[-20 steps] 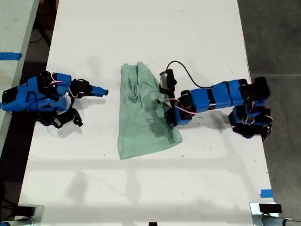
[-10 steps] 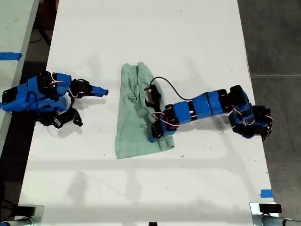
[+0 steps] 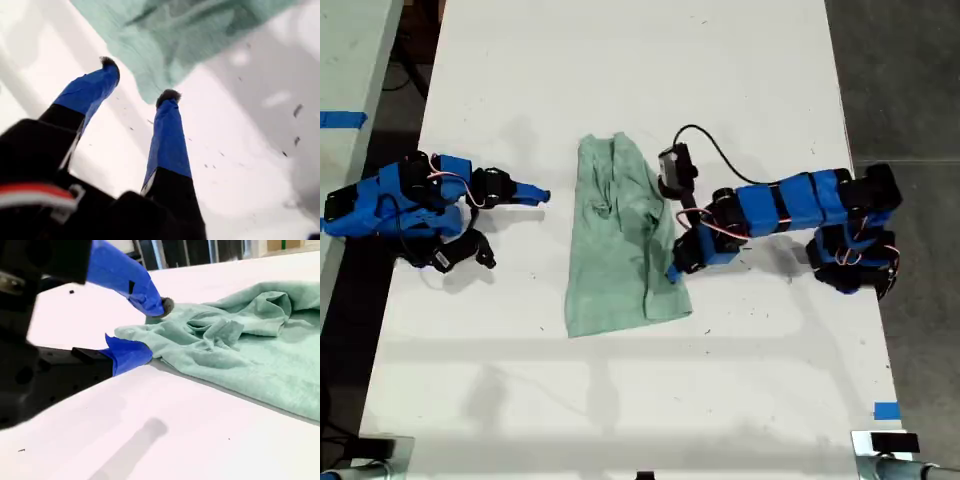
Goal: Fold t shirt
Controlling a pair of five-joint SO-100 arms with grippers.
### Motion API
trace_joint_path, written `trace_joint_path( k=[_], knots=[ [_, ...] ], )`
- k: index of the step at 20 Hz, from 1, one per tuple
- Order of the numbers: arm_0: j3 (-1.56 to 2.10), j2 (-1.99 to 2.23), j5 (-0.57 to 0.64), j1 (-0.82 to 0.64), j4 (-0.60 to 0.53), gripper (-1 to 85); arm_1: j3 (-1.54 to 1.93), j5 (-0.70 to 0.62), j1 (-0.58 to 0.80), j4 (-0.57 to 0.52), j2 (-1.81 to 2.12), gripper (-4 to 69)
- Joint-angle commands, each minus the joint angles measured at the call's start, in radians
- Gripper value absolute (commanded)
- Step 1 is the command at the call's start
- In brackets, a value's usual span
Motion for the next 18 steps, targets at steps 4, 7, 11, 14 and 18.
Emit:
trace_joint_path(
  k=[4,7,11,14,18],
  knots=[
    [0.049,0.006,0.009,-0.005,-0.014,11.3,1.114,0.083,0.083,-0.296,0.824,10.8],
    [0.049,0.006,0.009,-0.012,-0.014,11.3,1.641,0.064,0.101,-0.259,1.660,5.0],
    [0.049,0.006,0.008,-0.054,-0.014,11.2,1.813,-0.072,0.121,-0.238,1.921,2.7],
    [0.049,0.006,0.011,-0.015,-0.014,11.2,1.812,-0.158,0.195,-0.236,1.925,3.4],
    [0.049,0.006,0.011,-0.006,-0.014,11.2,1.815,-0.109,0.163,-0.242,1.933,1.5]
  ],
)
